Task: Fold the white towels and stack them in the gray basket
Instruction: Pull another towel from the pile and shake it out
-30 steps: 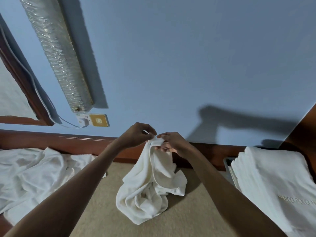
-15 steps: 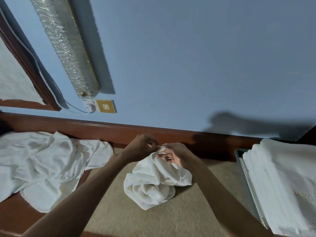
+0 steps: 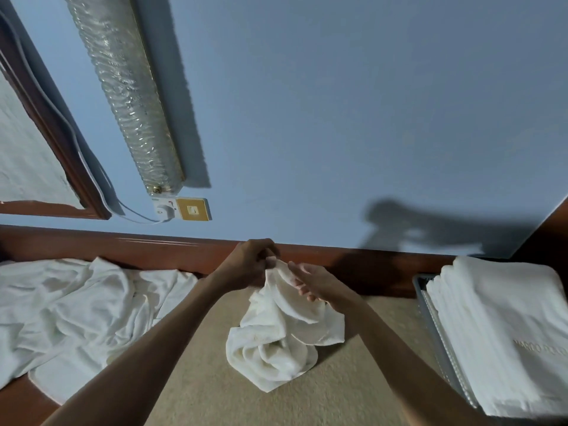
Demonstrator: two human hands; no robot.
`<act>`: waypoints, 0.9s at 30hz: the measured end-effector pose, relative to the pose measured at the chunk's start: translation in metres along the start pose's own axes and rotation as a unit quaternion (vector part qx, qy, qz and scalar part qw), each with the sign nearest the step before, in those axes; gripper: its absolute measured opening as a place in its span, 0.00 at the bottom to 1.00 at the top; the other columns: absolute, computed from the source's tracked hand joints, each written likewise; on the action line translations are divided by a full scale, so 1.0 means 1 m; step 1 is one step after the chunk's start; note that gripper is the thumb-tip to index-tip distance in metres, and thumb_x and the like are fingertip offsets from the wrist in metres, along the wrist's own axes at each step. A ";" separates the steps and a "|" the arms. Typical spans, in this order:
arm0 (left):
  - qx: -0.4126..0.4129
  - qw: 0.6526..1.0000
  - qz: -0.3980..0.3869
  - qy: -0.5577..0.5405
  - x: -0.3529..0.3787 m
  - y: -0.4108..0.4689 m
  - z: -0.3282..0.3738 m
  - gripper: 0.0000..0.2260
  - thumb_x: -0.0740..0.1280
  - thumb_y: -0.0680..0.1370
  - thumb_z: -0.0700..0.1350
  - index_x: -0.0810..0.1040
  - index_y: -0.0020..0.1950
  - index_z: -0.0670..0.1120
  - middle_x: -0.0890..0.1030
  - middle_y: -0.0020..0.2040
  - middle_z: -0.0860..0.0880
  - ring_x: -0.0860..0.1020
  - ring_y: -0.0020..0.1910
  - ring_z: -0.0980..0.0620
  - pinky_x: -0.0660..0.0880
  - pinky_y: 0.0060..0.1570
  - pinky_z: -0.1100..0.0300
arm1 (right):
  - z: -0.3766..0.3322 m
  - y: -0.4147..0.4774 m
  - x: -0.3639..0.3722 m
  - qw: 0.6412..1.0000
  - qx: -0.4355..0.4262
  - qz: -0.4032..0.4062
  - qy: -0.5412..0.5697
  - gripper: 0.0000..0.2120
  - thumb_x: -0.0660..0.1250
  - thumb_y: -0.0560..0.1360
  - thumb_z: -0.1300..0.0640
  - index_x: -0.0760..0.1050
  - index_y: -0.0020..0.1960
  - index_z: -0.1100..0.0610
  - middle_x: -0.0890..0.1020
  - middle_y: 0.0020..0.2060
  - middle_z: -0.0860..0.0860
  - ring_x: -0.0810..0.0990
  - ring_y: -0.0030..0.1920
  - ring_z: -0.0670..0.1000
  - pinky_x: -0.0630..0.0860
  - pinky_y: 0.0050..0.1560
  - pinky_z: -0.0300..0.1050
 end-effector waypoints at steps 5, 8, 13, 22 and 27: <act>0.020 0.999 0.047 0.010 -0.070 0.004 0.023 0.10 0.67 0.80 0.34 0.85 0.53 0.45 0.84 0.45 0.55 0.80 0.45 0.63 0.73 0.44 0.71 | -0.071 -0.010 -0.004 0.975 -0.135 0.099 -0.149 0.11 0.72 0.77 0.46 0.80 0.46 0.54 0.78 0.46 0.46 0.77 0.50 0.46 0.72 0.54 0.43; 0.017 0.997 0.080 0.000 -0.113 0.005 0.035 0.13 0.65 0.79 0.32 0.83 0.46 0.49 0.82 0.41 0.58 0.78 0.42 0.62 0.70 0.41 0.70 | -0.114 -0.032 -0.008 0.974 -0.190 0.093 -0.085 0.16 0.74 0.75 0.44 0.80 0.41 0.57 0.81 0.42 0.49 0.79 0.46 0.43 0.71 0.52 0.39; 0.042 0.986 0.146 -0.067 -0.178 0.008 0.059 0.14 0.64 0.78 0.31 0.81 0.42 0.49 0.80 0.33 0.58 0.76 0.36 0.52 0.72 0.43 0.58 | -0.187 -0.063 -0.015 0.965 -0.231 0.097 -0.075 0.25 0.73 0.76 0.44 0.64 0.35 0.58 0.62 0.32 0.50 0.61 0.33 0.48 0.56 0.33 0.41; 0.059 0.949 0.291 -0.109 -0.252 0.001 0.103 0.11 0.63 0.80 0.36 0.79 0.46 0.50 0.80 0.44 0.53 0.79 0.48 0.44 0.78 0.47 0.52 | -0.244 -0.105 -0.033 0.966 -0.234 0.100 -0.051 0.23 0.77 0.71 0.42 0.81 0.46 0.63 0.82 0.37 0.50 0.80 0.38 0.49 0.72 0.45 0.43; 0.034 0.932 0.348 -0.096 -0.269 -0.012 0.104 0.09 0.63 0.80 0.37 0.81 0.53 0.47 0.81 0.48 0.48 0.78 0.50 0.45 0.76 0.50 0.52 | -0.248 -0.126 -0.058 0.954 -0.236 0.159 -0.095 0.31 0.80 0.67 0.42 0.57 0.33 0.49 0.60 0.30 0.49 0.58 0.29 0.49 0.52 0.31 0.45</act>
Point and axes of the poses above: each hand's wrist, its own y-axis towards the middle knuckle, its own x-axis out of the palm, z = x × y, the point moved 2 cm from there along y, towards the middle knuckle
